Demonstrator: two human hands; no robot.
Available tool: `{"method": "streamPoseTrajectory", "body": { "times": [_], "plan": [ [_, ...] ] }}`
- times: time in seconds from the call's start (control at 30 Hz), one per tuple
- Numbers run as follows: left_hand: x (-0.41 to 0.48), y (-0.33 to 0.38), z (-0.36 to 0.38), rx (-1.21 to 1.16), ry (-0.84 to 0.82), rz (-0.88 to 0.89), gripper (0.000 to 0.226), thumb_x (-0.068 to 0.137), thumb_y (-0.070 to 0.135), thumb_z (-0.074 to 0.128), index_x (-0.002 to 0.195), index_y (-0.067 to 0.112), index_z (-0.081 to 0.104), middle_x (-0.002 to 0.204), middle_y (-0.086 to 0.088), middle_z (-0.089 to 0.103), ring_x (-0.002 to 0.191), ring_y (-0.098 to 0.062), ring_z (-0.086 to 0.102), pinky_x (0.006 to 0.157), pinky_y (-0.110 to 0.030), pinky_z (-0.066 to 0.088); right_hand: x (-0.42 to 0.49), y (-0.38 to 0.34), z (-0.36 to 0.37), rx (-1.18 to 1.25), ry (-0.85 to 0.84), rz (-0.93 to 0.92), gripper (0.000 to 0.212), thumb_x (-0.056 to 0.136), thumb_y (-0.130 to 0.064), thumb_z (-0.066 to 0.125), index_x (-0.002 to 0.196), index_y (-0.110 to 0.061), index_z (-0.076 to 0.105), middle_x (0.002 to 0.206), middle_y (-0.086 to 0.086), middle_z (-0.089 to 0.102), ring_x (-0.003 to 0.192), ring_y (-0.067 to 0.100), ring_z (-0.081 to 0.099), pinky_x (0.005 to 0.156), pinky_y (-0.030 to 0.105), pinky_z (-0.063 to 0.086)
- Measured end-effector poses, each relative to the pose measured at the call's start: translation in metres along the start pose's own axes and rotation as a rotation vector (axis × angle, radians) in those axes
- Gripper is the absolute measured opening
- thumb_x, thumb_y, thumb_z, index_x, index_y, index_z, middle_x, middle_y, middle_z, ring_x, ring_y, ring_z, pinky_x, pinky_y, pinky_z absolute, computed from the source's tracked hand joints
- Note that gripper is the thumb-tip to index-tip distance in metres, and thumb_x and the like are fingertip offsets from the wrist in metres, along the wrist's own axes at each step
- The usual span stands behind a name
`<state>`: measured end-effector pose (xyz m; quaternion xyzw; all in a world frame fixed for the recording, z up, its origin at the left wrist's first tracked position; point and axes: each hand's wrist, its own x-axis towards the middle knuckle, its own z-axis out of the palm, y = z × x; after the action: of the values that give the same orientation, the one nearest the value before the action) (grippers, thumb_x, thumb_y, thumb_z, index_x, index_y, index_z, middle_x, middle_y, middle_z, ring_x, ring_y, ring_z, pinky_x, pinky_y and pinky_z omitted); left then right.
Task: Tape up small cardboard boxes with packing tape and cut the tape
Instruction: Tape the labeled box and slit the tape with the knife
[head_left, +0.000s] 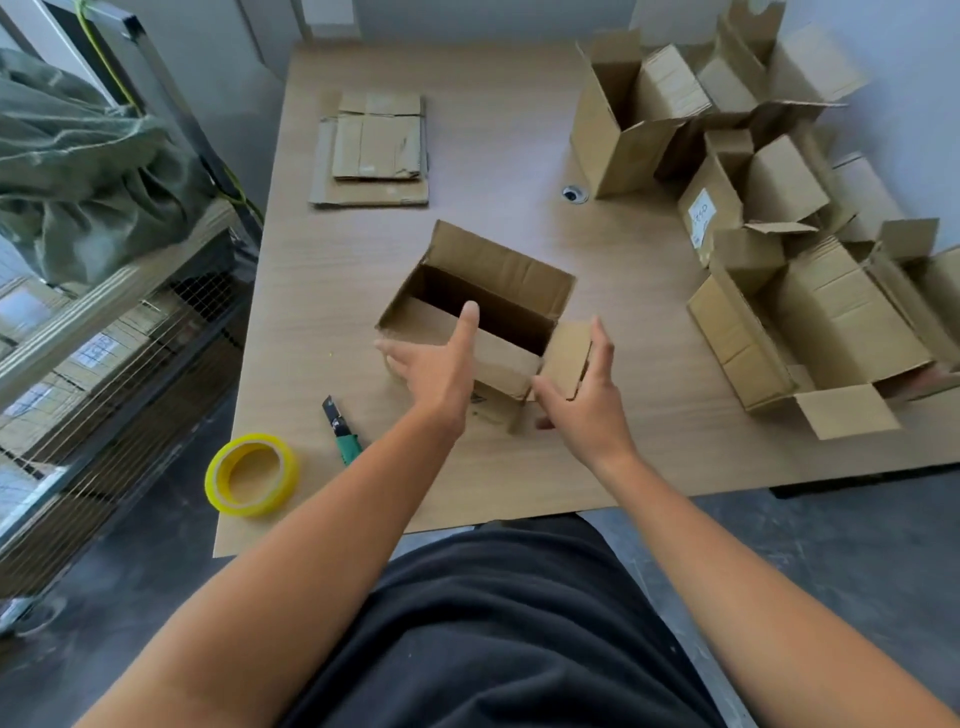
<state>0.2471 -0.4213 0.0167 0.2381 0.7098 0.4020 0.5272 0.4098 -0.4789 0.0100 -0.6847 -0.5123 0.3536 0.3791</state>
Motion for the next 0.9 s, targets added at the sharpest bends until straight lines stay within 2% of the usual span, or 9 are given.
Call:
{"method": "streamPoseTrajectory", "body": {
  "times": [0.13, 0.23, 0.3, 0.37, 0.43, 0.57, 0.67, 0.8, 0.9],
  "plan": [
    [0.013, 0.013, -0.002, 0.054, 0.073, -0.018, 0.126, 0.075, 0.046, 0.075, 0.158, 0.019, -0.016, 0.167, -0.007, 0.003, 0.142, -0.033, 0.035, 0.112, -0.048, 0.039, 0.008, 0.000, -0.021, -0.333, -0.040, -0.049, 0.067, 0.088, -0.042, 0.072, 0.139, -0.016, 0.038, 0.140, 0.002, 0.036, 0.135, 0.024, 0.040, 0.106, 0.026, 0.040],
    [0.018, 0.014, -0.012, 0.039, 0.012, -0.001, 0.109, 0.071, 0.050, 0.063, 0.157, 0.019, 0.002, 0.154, -0.014, 0.033, 0.127, -0.036, 0.046, 0.107, -0.054, 0.041, 0.023, -0.021, -0.031, -0.617, 0.003, -0.374, 0.076, 0.086, -0.031, 0.073, 0.148, -0.014, 0.033, 0.158, 0.009, 0.022, 0.149, 0.032, 0.014, 0.121, 0.042, 0.021],
    [0.018, 0.010, -0.024, -0.007, -0.144, 0.062, 0.083, 0.076, 0.050, 0.054, 0.147, 0.018, 0.026, 0.130, -0.013, 0.055, 0.113, -0.033, 0.056, 0.098, -0.053, 0.048, 0.040, -0.039, -0.031, -0.830, -0.188, -0.493, 0.082, 0.088, -0.033, 0.066, 0.157, -0.023, 0.023, 0.166, 0.005, 0.014, 0.154, 0.031, 0.003, 0.125, 0.044, 0.008],
    [0.022, 0.004, -0.039, -0.095, -0.277, 0.101, 0.045, 0.088, 0.048, 0.042, 0.120, 0.017, 0.050, 0.103, -0.007, 0.068, 0.100, -0.028, 0.065, 0.078, -0.042, 0.055, 0.055, -0.051, -0.027, -0.918, -0.380, -0.316, 0.086, 0.091, -0.046, 0.060, 0.161, -0.033, 0.011, 0.169, 0.003, -0.003, 0.154, 0.032, 0.002, 0.124, 0.041, 0.006],
    [0.030, -0.001, -0.054, -0.151, -0.300, 0.066, 0.035, 0.101, 0.042, 0.032, 0.106, 0.019, 0.058, 0.099, -0.009, 0.069, 0.100, -0.032, 0.066, 0.072, -0.041, 0.058, 0.065, -0.051, -0.024, -0.969, -0.409, -0.101, 0.093, 0.088, -0.063, 0.057, 0.160, -0.037, 0.005, 0.169, 0.006, -0.010, 0.154, 0.034, 0.006, 0.122, 0.044, 0.017],
    [0.047, -0.018, -0.070, 0.022, -0.246, 0.038, 0.036, 0.106, 0.038, 0.043, 0.139, 0.023, 0.042, 0.132, -0.008, 0.056, 0.111, -0.027, 0.060, 0.074, -0.043, 0.061, 0.057, -0.033, -0.012, -1.035, -0.388, 0.030, 0.106, 0.081, -0.087, 0.037, 0.159, -0.035, -0.010, 0.167, 0.006, -0.022, 0.154, 0.028, -0.019, 0.123, 0.053, 0.007],
    [0.052, -0.024, -0.063, 0.079, -0.234, 0.140, 0.051, 0.107, 0.036, 0.043, 0.153, 0.035, 0.022, 0.148, -0.001, 0.043, 0.119, -0.023, 0.054, 0.087, -0.046, 0.058, 0.048, -0.018, -0.002, -0.881, -0.391, -0.011, 0.106, 0.085, -0.082, 0.038, 0.161, -0.022, -0.008, 0.169, 0.001, -0.012, 0.156, 0.024, -0.008, 0.123, 0.045, 0.006],
    [0.047, -0.018, -0.037, 0.011, -0.384, 0.105, 0.073, 0.096, 0.047, 0.058, 0.153, 0.044, 0.012, 0.144, 0.006, 0.036, 0.115, -0.020, 0.058, 0.075, -0.035, 0.062, 0.058, -0.009, -0.014, -0.939, -0.302, -0.127, 0.102, 0.087, -0.080, 0.025, 0.161, -0.014, 0.004, 0.169, 0.010, 0.004, 0.155, 0.027, 0.008, 0.124, 0.043, 0.011],
    [0.052, 0.003, 0.009, 0.112, -0.334, 0.205, 0.082, 0.092, 0.044, 0.067, 0.152, 0.046, 0.010, 0.139, 0.009, 0.037, 0.118, -0.021, 0.057, 0.091, -0.045, 0.059, 0.082, -0.001, -0.040, -1.095, -0.196, -0.191, 0.095, 0.088, -0.076, 0.013, 0.161, -0.015, 0.006, 0.168, 0.017, -0.001, 0.155, 0.031, -0.004, 0.126, 0.048, 0.001]
  ]
}}
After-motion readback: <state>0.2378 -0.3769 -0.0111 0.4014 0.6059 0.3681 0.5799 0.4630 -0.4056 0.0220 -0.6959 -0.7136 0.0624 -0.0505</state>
